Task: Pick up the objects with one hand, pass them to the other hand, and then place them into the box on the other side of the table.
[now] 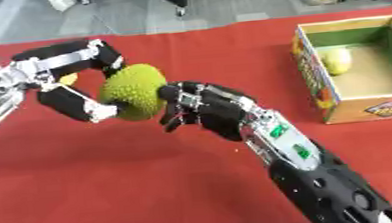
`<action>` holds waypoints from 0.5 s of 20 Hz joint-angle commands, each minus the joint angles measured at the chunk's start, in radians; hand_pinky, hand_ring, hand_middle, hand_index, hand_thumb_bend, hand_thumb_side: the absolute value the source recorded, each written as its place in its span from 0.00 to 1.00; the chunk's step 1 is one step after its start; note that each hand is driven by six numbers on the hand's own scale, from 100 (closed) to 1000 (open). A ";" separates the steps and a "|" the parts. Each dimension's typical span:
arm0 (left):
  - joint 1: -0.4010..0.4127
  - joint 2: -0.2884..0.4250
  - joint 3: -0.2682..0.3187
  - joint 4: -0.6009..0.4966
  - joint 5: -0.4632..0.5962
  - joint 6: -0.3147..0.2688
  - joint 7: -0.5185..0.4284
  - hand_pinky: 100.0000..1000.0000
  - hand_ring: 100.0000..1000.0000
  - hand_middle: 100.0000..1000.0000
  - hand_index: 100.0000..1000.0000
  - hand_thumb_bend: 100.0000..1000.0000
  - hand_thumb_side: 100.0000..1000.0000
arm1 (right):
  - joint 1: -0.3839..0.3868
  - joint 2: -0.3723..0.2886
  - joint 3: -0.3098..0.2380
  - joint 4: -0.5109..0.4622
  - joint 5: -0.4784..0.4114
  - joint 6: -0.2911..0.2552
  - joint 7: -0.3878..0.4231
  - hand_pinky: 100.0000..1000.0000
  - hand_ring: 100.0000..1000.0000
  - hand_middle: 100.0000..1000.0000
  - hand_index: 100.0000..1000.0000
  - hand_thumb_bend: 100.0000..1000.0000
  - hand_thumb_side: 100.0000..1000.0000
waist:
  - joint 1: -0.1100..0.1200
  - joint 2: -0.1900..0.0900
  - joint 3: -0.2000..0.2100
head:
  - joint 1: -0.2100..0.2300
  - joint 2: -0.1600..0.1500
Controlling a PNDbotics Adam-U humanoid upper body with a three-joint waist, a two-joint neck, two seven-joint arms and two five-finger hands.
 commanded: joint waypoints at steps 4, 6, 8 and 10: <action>-0.026 0.001 0.010 -0.015 -0.002 -0.012 -0.002 0.57 0.48 0.41 0.40 0.00 0.00 | -0.023 -0.004 0.001 -0.038 0.033 -0.006 0.023 0.59 0.57 0.39 0.75 0.35 0.40 | 0.008 0.002 -0.001 | 0.004 0.001; -0.027 -0.001 0.011 -0.013 -0.009 -0.015 0.001 0.57 0.48 0.41 0.40 0.00 0.00 | -0.023 -0.004 0.002 -0.041 0.045 -0.009 0.044 0.59 0.57 0.39 0.74 0.32 0.39 | 0.008 0.002 -0.002 | 0.004 0.001; -0.029 -0.004 0.013 -0.012 -0.016 -0.019 0.006 0.57 0.48 0.41 0.40 0.00 0.00 | -0.023 -0.004 0.002 -0.044 0.060 -0.012 0.064 0.59 0.57 0.38 0.67 0.24 0.34 | 0.008 0.001 -0.002 | 0.004 0.001; -0.030 -0.005 0.015 -0.013 -0.021 -0.022 0.011 0.57 0.49 0.41 0.40 0.00 0.00 | -0.022 -0.004 0.001 -0.043 0.075 -0.016 0.082 0.59 0.57 0.38 0.55 0.10 0.26 | 0.008 0.001 -0.003 | 0.005 0.001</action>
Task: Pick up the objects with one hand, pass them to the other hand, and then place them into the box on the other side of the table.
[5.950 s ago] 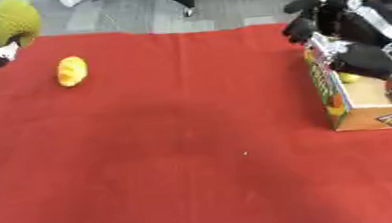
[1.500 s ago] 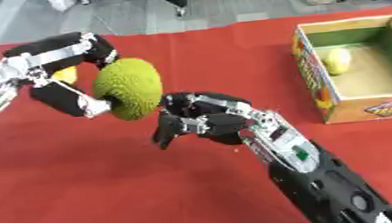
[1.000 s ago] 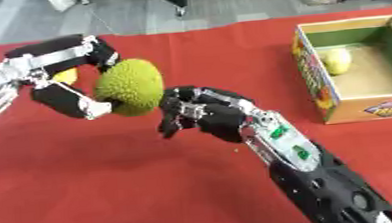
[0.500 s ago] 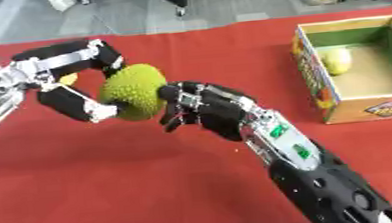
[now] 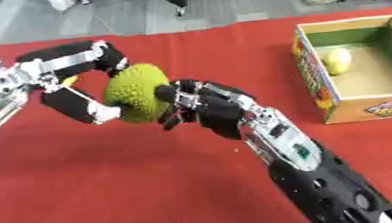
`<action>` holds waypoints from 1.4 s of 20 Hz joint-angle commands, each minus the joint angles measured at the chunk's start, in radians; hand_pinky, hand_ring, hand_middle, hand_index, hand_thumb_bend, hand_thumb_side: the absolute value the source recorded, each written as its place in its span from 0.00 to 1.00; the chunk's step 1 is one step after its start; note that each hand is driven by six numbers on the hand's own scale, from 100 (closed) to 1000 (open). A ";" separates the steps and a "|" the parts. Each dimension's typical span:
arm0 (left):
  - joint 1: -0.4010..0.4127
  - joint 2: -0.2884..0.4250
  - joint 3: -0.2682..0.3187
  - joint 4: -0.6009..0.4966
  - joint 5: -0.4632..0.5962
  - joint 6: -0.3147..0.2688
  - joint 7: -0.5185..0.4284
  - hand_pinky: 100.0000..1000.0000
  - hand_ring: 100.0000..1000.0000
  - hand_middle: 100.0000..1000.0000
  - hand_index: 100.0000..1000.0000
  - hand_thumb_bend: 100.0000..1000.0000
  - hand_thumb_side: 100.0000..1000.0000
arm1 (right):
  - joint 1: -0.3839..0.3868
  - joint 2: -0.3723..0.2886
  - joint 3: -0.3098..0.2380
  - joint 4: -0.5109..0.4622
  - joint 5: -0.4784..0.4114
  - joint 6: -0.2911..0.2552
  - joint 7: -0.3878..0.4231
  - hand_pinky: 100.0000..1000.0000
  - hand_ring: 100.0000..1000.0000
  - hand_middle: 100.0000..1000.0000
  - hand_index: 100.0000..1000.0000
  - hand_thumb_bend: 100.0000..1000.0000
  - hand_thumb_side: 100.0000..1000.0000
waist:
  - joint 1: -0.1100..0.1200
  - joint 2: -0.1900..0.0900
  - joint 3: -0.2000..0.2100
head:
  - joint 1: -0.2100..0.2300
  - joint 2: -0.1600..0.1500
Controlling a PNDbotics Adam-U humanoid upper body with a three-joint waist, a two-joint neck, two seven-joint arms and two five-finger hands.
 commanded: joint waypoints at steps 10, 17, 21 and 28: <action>-0.028 0.018 0.049 -0.033 -0.018 -0.016 0.020 0.60 0.54 0.48 0.48 0.19 0.06 | -0.013 -0.002 -0.011 -0.010 0.042 -0.021 0.000 0.58 0.54 0.34 0.19 0.00 0.00 | 0.008 0.002 0.000 | 0.001 0.001; -0.009 0.060 0.115 -0.078 -0.034 -0.050 -0.001 0.68 0.62 0.57 0.60 0.53 0.43 | 0.006 -0.003 -0.034 0.001 0.076 -0.058 -0.022 0.58 0.55 0.33 0.16 0.00 0.00 | 0.009 0.003 -0.003 | 0.002 0.001; 0.034 0.104 0.204 -0.113 -0.048 -0.078 0.004 0.70 0.64 0.58 0.62 0.55 0.46 | 0.001 -0.026 -0.071 -0.003 0.098 -0.090 -0.041 0.58 0.55 0.33 0.16 0.00 0.00 | 0.008 0.002 -0.003 | 0.001 0.001; 0.135 0.166 0.362 -0.182 -0.068 -0.085 0.135 0.70 0.64 0.58 0.61 0.52 0.44 | -0.039 -0.113 -0.156 -0.009 0.096 -0.130 -0.110 0.58 0.55 0.33 0.15 0.00 0.00 | 0.006 0.001 0.002 | -0.005 0.001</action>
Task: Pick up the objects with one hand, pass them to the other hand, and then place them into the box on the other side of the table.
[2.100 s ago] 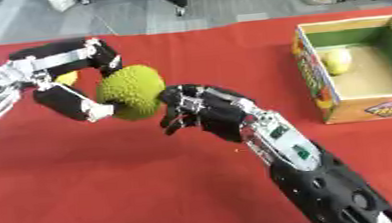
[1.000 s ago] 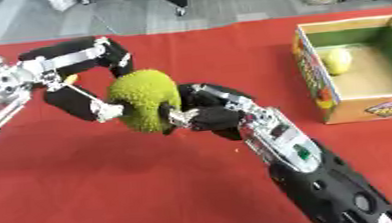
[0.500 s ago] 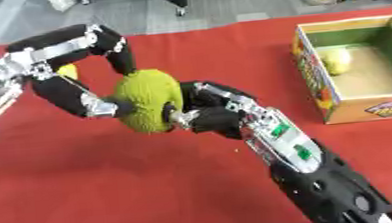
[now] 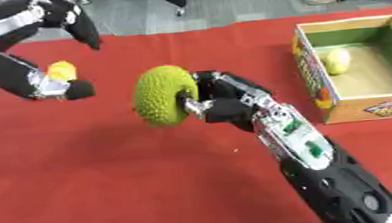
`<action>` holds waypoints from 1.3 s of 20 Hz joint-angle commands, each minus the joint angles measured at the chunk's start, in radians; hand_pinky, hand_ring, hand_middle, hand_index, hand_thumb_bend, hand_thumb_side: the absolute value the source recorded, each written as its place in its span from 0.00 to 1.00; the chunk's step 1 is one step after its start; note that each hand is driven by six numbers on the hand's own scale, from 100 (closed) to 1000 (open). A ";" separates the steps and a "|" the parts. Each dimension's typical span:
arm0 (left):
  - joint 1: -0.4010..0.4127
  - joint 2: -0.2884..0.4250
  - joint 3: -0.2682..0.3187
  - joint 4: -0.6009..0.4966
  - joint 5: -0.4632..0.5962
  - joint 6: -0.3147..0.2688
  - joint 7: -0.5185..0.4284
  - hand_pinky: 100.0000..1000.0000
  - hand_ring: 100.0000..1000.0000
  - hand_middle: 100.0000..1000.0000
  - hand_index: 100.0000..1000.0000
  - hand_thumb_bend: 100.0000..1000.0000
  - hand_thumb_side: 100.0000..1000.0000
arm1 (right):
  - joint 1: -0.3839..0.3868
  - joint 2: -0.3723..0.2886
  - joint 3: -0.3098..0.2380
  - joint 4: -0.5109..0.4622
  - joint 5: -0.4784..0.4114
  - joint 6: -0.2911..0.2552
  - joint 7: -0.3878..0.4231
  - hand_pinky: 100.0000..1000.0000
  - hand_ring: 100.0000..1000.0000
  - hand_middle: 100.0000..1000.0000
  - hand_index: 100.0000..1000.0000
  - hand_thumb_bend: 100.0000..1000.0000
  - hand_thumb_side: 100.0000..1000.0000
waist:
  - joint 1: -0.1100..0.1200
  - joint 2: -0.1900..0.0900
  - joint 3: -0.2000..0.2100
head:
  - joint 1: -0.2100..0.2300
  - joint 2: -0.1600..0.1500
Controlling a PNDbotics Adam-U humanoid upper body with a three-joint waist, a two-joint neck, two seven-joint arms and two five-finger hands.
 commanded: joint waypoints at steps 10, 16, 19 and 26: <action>0.210 0.041 0.197 -0.030 -0.003 0.015 0.217 0.68 0.63 0.57 0.59 0.49 0.43 | -0.100 -0.289 -0.224 0.072 0.107 -0.088 -0.181 0.59 0.56 0.32 0.16 0.00 0.00 | 0.001 0.006 0.013 | -0.010 0.001; 0.313 0.030 0.256 0.014 0.002 0.018 0.294 0.68 0.62 0.56 0.58 0.47 0.43 | -0.085 -0.419 -0.362 0.286 0.432 -0.117 -0.362 0.59 0.55 0.32 0.17 0.00 0.00 | -0.004 0.006 0.013 | -0.007 0.001; 0.339 0.026 0.272 0.028 0.002 0.017 0.315 0.68 0.62 0.56 0.58 0.47 0.43 | -0.058 -0.455 -0.405 0.369 0.562 -0.114 -0.406 0.60 0.56 0.34 0.20 0.00 0.00 | -0.007 0.005 0.013 | -0.005 0.001; 0.363 0.015 0.291 0.049 -0.002 0.016 0.337 0.68 0.62 0.56 0.58 0.47 0.43 | -0.004 -0.500 -0.433 0.428 0.802 -0.136 -0.255 0.67 0.68 0.51 0.64 0.16 0.39 | -0.013 -0.001 0.012 | -0.001 0.001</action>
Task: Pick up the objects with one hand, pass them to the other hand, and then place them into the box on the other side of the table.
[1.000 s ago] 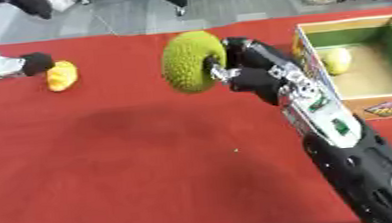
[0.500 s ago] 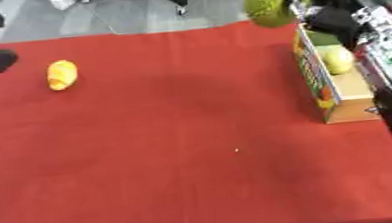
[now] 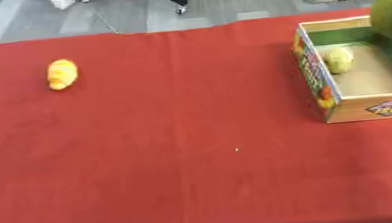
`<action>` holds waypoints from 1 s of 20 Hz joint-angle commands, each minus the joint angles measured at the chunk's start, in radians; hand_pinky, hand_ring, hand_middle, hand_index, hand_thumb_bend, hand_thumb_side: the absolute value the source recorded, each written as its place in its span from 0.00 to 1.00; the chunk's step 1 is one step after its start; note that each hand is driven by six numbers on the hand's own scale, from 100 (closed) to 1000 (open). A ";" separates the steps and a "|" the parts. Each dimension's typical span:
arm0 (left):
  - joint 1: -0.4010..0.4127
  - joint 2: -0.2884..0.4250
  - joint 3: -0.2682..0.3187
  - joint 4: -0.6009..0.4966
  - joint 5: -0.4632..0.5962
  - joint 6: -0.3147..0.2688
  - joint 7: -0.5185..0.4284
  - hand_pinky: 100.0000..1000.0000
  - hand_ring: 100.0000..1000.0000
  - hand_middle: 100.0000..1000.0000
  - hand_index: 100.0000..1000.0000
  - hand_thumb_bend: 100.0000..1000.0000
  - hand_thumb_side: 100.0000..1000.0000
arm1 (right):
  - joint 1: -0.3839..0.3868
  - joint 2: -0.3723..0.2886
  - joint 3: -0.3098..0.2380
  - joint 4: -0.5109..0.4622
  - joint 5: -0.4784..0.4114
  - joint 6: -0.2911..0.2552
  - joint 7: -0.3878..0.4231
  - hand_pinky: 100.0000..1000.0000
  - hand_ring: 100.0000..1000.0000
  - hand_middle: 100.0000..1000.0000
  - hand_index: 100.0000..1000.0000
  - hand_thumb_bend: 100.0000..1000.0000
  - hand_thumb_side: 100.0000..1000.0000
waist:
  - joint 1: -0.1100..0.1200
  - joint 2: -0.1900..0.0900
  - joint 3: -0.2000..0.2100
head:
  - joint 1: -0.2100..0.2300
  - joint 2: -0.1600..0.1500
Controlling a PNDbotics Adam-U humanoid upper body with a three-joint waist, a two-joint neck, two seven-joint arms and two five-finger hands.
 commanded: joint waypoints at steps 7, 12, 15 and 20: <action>0.003 0.001 0.039 0.021 -0.002 -0.002 0.027 0.67 0.62 0.55 0.58 0.47 0.43 | 0.036 -0.050 -0.063 -0.029 0.105 -0.053 0.091 0.67 0.71 0.54 0.87 0.39 0.55 | -0.017 -0.007 0.005 | 0.002 -0.001; 0.002 -0.015 0.048 0.031 -0.001 -0.003 0.039 0.67 0.62 0.55 0.58 0.46 0.42 | 0.071 -0.041 -0.084 -0.083 0.088 -0.050 0.008 0.67 0.70 0.53 0.88 0.41 0.54 | -0.022 -0.011 0.003 | -0.008 -0.001; 0.000 -0.032 0.053 0.040 0.001 -0.003 0.047 0.67 0.62 0.55 0.57 0.46 0.42 | 0.092 -0.032 -0.092 -0.132 0.072 -0.047 -0.034 0.67 0.70 0.53 0.88 0.40 0.53 | -0.025 -0.015 0.004 | 0.003 -0.001; -0.019 -0.066 0.059 0.058 0.003 -0.005 0.062 0.67 0.62 0.55 0.57 0.46 0.41 | 0.144 0.000 -0.117 -0.265 0.023 -0.056 -0.069 0.67 0.71 0.53 0.85 0.21 0.37 | -0.028 -0.018 0.003 | 0.022 -0.001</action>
